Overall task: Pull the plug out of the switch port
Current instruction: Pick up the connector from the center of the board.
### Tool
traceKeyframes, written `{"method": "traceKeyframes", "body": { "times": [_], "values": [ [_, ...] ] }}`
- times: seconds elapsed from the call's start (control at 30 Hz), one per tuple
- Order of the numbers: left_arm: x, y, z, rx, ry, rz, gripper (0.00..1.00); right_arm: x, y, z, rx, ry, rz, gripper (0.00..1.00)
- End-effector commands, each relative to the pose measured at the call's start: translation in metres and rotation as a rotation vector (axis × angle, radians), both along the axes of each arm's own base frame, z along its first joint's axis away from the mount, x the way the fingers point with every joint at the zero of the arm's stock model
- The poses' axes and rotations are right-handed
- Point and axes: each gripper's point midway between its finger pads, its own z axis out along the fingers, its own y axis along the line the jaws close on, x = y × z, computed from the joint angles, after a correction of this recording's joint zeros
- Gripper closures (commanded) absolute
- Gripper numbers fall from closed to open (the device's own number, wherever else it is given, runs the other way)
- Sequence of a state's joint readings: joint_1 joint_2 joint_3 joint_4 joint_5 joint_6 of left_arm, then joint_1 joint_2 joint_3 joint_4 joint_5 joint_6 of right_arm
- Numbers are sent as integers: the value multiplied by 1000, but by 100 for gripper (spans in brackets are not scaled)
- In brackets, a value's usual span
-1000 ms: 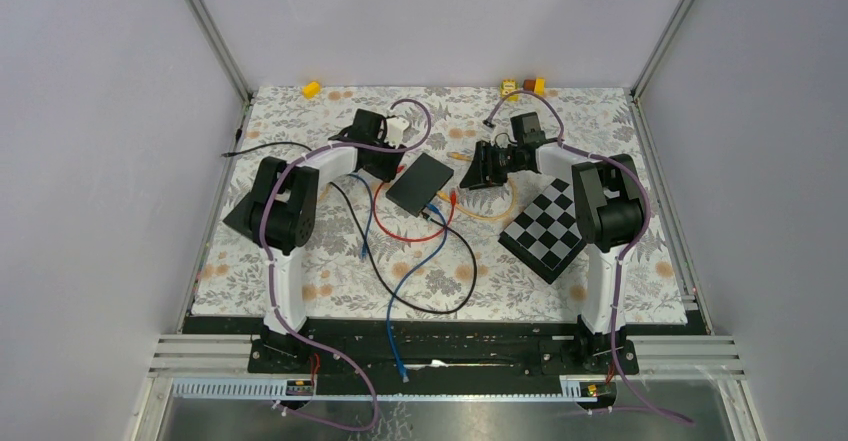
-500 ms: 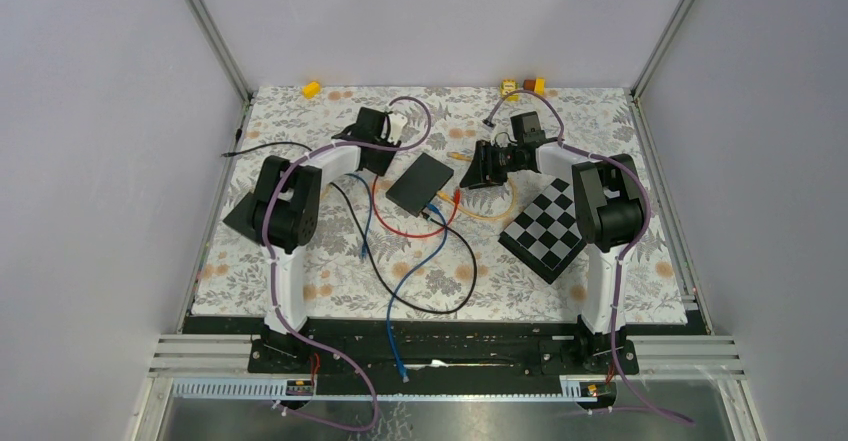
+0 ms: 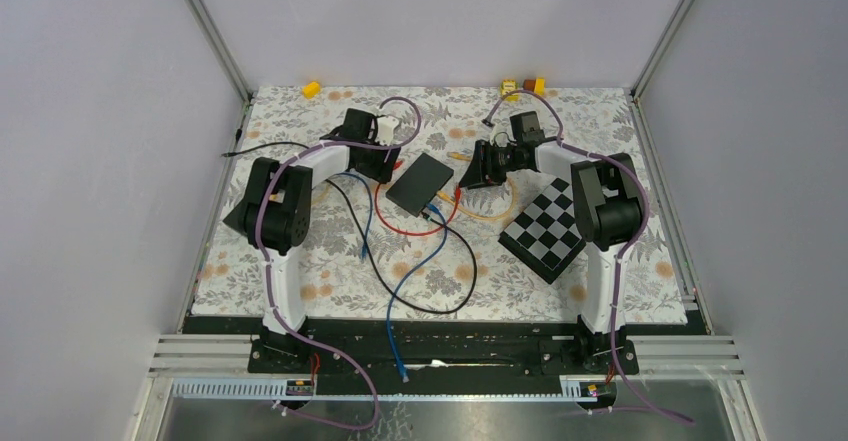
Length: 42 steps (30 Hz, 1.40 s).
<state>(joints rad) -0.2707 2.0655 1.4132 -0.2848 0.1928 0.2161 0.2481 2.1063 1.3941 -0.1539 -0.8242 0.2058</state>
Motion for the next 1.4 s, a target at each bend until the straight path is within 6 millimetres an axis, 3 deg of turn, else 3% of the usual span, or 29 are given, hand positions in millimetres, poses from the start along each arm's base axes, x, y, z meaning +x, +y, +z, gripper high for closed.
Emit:
{"method": "traceKeyframes", "body": {
  "times": [0.0,0.4,0.53,0.73,1.1,1.37],
  "values": [
    [-5,-16,-1,-63,55,-37,33,6,2,9,22,-16,16,53],
    [13,-21,-14,19,20,-79,32,7,1,6,24,-6,16,53],
    [16,-24,-20,49,20,-84,36,7,1,5,24,-4,15,53],
    [12,-23,-31,84,47,-86,49,7,2,8,27,-9,20,53],
    [8,-1,-37,110,74,-38,78,11,-1,19,34,-28,12,53],
    [25,7,-10,88,25,-9,100,16,-10,57,29,-98,16,53]
  ]
}}
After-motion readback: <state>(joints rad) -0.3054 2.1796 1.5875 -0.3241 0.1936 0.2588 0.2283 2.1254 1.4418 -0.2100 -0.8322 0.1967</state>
